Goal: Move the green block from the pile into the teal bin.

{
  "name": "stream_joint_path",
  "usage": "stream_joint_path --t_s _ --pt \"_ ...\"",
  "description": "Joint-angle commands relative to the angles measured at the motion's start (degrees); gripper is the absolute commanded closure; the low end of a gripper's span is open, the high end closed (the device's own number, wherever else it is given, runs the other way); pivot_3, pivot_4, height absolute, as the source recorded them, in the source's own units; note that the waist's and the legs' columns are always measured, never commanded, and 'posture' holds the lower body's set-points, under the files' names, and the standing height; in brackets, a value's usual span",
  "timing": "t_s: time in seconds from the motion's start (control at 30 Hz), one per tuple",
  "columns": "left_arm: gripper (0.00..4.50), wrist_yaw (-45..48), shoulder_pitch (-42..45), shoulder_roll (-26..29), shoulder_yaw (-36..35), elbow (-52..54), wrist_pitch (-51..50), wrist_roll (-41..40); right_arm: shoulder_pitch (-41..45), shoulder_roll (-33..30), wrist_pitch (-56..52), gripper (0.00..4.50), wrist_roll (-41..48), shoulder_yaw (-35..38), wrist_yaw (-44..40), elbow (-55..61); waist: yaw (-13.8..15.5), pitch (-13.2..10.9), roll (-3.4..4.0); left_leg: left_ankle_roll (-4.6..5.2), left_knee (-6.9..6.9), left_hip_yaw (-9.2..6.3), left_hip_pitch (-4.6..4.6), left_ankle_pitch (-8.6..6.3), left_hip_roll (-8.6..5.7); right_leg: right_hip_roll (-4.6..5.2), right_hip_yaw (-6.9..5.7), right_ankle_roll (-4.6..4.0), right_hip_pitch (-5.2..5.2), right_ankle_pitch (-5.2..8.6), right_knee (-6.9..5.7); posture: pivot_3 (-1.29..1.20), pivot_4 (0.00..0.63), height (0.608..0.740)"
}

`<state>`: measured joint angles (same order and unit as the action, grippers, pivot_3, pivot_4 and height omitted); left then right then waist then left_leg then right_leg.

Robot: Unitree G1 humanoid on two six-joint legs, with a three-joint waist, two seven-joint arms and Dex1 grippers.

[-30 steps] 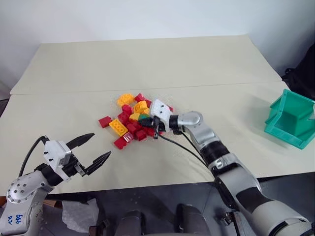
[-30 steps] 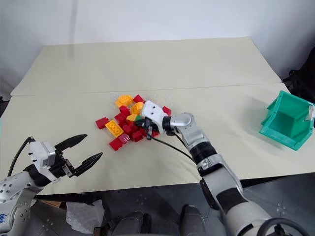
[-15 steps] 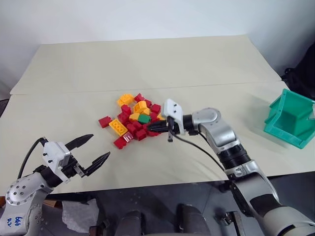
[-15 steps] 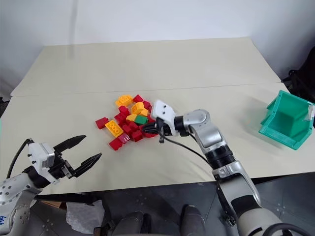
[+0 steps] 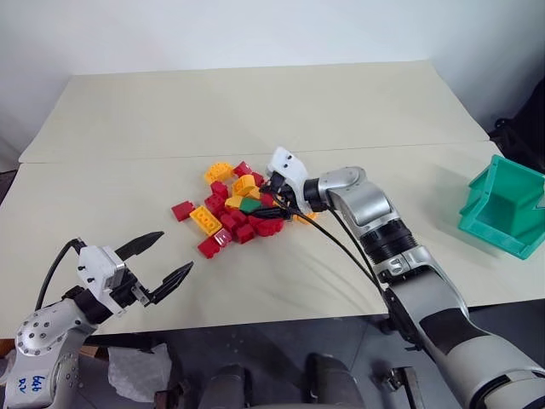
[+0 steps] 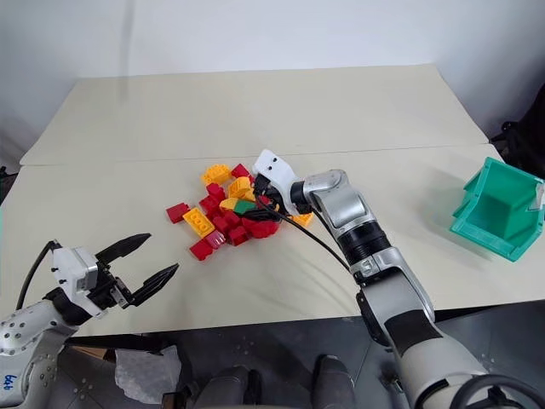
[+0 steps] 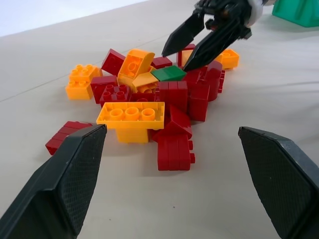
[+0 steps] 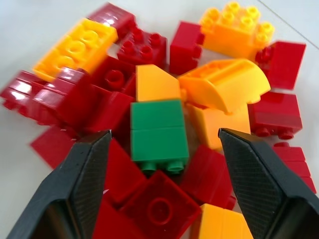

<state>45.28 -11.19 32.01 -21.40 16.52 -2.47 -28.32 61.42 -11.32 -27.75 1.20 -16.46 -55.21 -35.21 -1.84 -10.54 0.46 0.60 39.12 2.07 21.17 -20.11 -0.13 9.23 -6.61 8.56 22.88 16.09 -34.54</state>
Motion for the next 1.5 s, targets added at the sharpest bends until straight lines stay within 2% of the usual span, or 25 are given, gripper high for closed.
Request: stream_joint_path --t_s 0.03,0.23,0.37,0.5,0.7,0.87,1.0,1.2,1.3,1.4,1.5 --pt "0.0 -0.4 -0.1 -0.5 -0.4 1.1 1.2 0.0 2.2 1.4 1.7 0.9 -0.7 0.2 1.2 -2.7 -0.1 0.0 0.0 0.0 0.0 0.0 0.0 0.0 0.0 0.0 0.0 0.0 0.0 0.0 0.0 0.0 0.15 0.74" --pt "0.0 -0.6 -0.3 -0.7 -0.5 1.5 1.2 0.0 3.4 2.6 2.6 0.9 -2.0 -0.6 1.0 -6.5 -0.1 0.0 0.0 0.0 0.0 0.01 0.0 0.0 0.01 0.0 -0.01 0.0 0.0 0.0 -0.01 0.0 0.15 0.74" --pt "0.0 -0.7 -0.1 -0.7 -0.3 1.5 1.3 0.1 3.9 2.6 2.6 1.78 -3.1 -1.6 -0.4 -8.1 -0.1 0.0 0.0 0.0 0.0 0.01 -0.01 0.0 0.01 0.0 0.0 0.0 0.0 0.0 -0.02 0.0 0.15 0.74" --pt "0.0 -0.6 0.3 -0.5 -0.4 1.3 1.3 0.0 4.5 2.6 2.1 3.06 -3.3 -1.8 -1.4 -8.8 0.0 0.0 0.0 0.0 0.0 0.0 -0.01 0.0 0.0 0.0 0.0 0.0 0.0 0.0 -0.04 0.0 0.15 0.74" --pt "0.0 -0.2 0.8 -0.3 -0.3 1.1 1.3 0.0 5.6 2.8 1.9 3.05 -2.5 -0.8 -2.3 -8.9 -0.1 0.0 0.0 -0.01 0.0 -0.01 -0.01 0.0 0.01 0.0 0.0 0.0 0.0 0.0 -0.04 0.0 0.15 0.74" --pt "0.0 0.0 2.5 -0.3 1.0 2.0 0.5 -0.4 2.9 0.6 5.8 3.05 4.8 6.6 -5.1 -0.2 0.2 0.0 0.01 -0.01 0.0 -0.01 0.02 -0.01 0.01 0.0 -0.02 0.0 0.0 0.0 -0.03 0.0 0.15 0.74" --pt "0.0 2.2 7.4 0.2 5.2 0.8 -0.5 -0.3 -3.8 -6.3 12.3 3.05 9.9 13.4 -7.8 10.0 0.9 0.0 0.01 0.03 0.02 -0.02 0.12 -0.01 -0.09 0.08 -0.11 0.02 -0.01 -0.01 -0.04 0.0 0.15 0.74" --pt "0.0 6.1 15.7 0.0 10.7 -3.4 -1.9 -0.4 -14.9 -14.5 16.7 3.05 16.1 26.0 -2.7 23.6 1.0 0.0 0.0 0.04 -0.02 0.12 0.08 -0.04 -0.09 0.06 -0.22 0.03 -0.02 -0.01 0.03 0.0 0.15 0.74" --pt "0.0 7.2 17.4 -0.1 11.8 -4.4 -2.0 -0.3 -18.1 -16.9 16.1 3.05 17.6 28.4 -0.6 27.3 0.4 0.0 0.0 0.05 -0.02 0.2 0.08 -0.04 -0.08 0.06 -0.21 0.03 -0.02 -0.01 0.07 0.0 0.15 0.74" --pt "0.0 9.9 21.5 -0.9 14.7 -6.3 -2.3 -0.9 -28.0 -23.5 17.7 3.05 17.8 39.1 4.3 36.2 1.1 0.0 0.0 0.04 -0.03 0.19 0.06 -0.03 -0.05 0.05 -0.25 0.03 -0.03 -0.01 0.05 0.0 0.15 0.74" --pt "0.0 11.5 24.0 -1.3 16.1 -7.9 -2.6 -1.0 -34.9 -27.5 16.9 3.05 18.5 45.1 7.4 41.0 2.1 0.0 0.0 0.06 -0.01 0.21 0.09 -0.03 -0.1 0.09 -0.24 0.05 -0.08 -0.02 0.15 0.0 0.15 0.74"
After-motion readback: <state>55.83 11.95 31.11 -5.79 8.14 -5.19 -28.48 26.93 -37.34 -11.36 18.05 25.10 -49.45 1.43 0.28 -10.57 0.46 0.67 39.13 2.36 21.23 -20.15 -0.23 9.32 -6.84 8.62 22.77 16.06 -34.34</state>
